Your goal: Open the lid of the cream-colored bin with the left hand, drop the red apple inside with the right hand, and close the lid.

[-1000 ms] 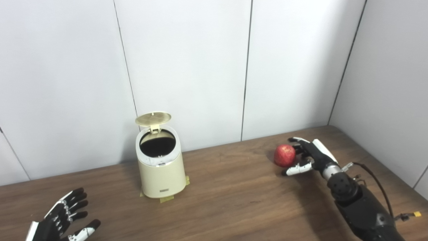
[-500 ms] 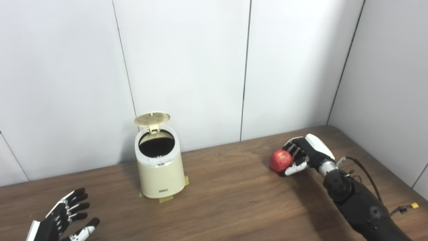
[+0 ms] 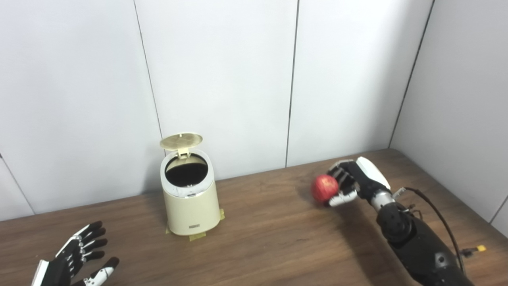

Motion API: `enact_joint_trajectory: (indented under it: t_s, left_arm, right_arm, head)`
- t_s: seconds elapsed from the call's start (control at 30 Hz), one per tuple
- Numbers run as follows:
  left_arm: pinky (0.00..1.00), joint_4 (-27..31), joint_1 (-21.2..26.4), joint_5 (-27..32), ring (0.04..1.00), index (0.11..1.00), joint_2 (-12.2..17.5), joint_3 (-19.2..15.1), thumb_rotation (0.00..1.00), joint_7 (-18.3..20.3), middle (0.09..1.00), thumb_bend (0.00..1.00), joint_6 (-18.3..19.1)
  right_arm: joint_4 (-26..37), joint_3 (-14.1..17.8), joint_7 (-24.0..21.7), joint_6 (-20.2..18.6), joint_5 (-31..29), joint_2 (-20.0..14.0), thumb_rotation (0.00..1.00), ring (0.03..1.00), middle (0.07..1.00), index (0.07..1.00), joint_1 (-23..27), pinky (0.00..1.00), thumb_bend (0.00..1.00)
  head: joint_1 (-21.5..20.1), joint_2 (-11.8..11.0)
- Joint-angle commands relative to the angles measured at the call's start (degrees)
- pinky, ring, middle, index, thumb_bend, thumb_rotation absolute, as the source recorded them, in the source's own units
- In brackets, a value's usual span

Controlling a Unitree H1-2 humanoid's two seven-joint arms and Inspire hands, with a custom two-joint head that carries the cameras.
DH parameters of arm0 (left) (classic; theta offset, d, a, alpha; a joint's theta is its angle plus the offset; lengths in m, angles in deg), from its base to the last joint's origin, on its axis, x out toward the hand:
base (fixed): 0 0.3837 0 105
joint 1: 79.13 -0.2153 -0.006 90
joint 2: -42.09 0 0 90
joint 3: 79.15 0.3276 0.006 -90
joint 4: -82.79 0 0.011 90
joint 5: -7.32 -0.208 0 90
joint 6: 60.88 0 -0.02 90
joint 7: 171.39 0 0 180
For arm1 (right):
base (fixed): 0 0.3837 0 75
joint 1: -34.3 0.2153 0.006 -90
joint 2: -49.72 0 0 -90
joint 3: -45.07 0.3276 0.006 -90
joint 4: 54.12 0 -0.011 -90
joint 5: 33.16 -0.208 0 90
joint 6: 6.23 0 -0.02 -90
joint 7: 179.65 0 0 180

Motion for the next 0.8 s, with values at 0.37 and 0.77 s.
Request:
enact_joint_trajectory:
  t_s: [0.37, 0.77]
  left_arm:
    - [0.68, -4.12, 2.11, 0.51, 0.768, 0.856, -0.18, 0.57, 0.00, -0.22, 0.825, 0.62, -5.77]
    - [0.67, -7.12, 2.44, -1.11, 0.765, 0.844, -1.66, 1.78, 0.11, -1.74, 0.818, 0.69, -7.17]
  right_arm:
    - [13.21, 1.26, -3.38, -6.97, -0.44, 2.04, 0.00, 0.430, 0.439, 0.529, 6.88, 0.40, 0.52]
    - [10.15, -1.51, -3.96, -4.04, -0.37, 7.54, 0.00, 0.429, 0.445, 0.530, 11.58, 0.41, 0.52]
  head:
    - [6.36, -0.37]
    - [11.57, -1.34]
